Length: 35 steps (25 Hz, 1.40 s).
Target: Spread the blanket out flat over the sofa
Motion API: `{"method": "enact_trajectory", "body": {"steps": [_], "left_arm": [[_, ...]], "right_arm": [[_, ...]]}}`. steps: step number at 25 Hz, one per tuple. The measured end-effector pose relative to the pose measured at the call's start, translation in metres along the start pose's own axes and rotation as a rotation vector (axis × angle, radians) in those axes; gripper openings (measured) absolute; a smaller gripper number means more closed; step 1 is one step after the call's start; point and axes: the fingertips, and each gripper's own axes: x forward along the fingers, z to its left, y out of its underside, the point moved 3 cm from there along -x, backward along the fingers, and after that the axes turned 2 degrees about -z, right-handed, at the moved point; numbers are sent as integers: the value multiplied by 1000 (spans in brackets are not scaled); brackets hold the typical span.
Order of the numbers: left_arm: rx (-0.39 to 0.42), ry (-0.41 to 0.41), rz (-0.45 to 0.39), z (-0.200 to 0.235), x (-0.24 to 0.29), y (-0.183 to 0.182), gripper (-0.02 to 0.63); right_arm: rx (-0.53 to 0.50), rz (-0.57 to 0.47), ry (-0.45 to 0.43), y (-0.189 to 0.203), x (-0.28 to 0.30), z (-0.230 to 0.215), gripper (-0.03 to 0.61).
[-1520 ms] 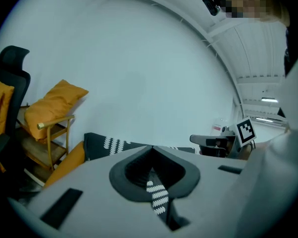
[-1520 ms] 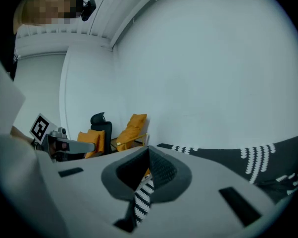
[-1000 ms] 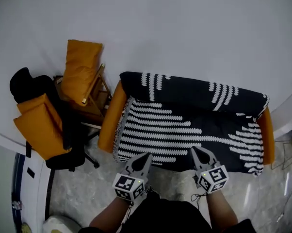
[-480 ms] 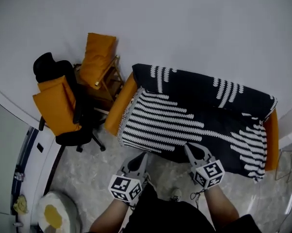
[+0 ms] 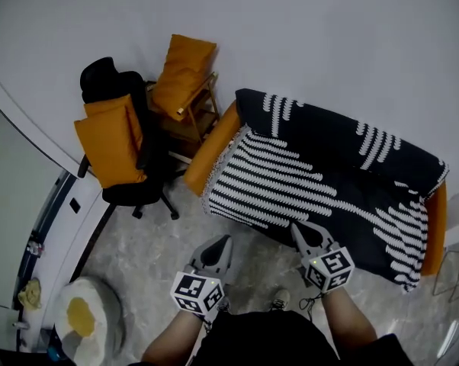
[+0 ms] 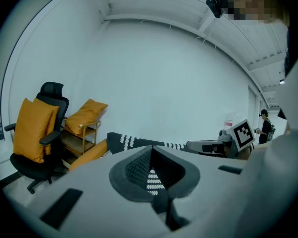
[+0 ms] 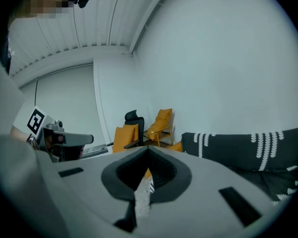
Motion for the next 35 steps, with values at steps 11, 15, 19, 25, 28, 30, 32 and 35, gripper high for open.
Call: {"method": "enact_trajectory", "body": {"steps": [11,15,19,25,28,30,32,35], "left_arm": [[-47,173,40,44,-22,11,6],[-47,253,49,42,-18,12,6],[-36,312,56,34,-17,12,6],[-2,349,48,29,-22,5,6],[10,353,46,27,-24,3,6],[13,357,47,26,-24,3,6],[15,359,49,24,-23,3,6],[12,356,54,25,-23,5,6]], "right_arm": [[-15,1,164,9,2,61,3],[-11,-8,254,12,-16,67,3],[-2,-25,317,14,-33,72,3],[5,-62,355,16,-45,80,3],[11,-75,360,17,-48,83,3],[13,-78,362,17,-50,83,3],[16,-77,364,18,-51,81,3],[18,-73,363,19,-51,80,3]]}}
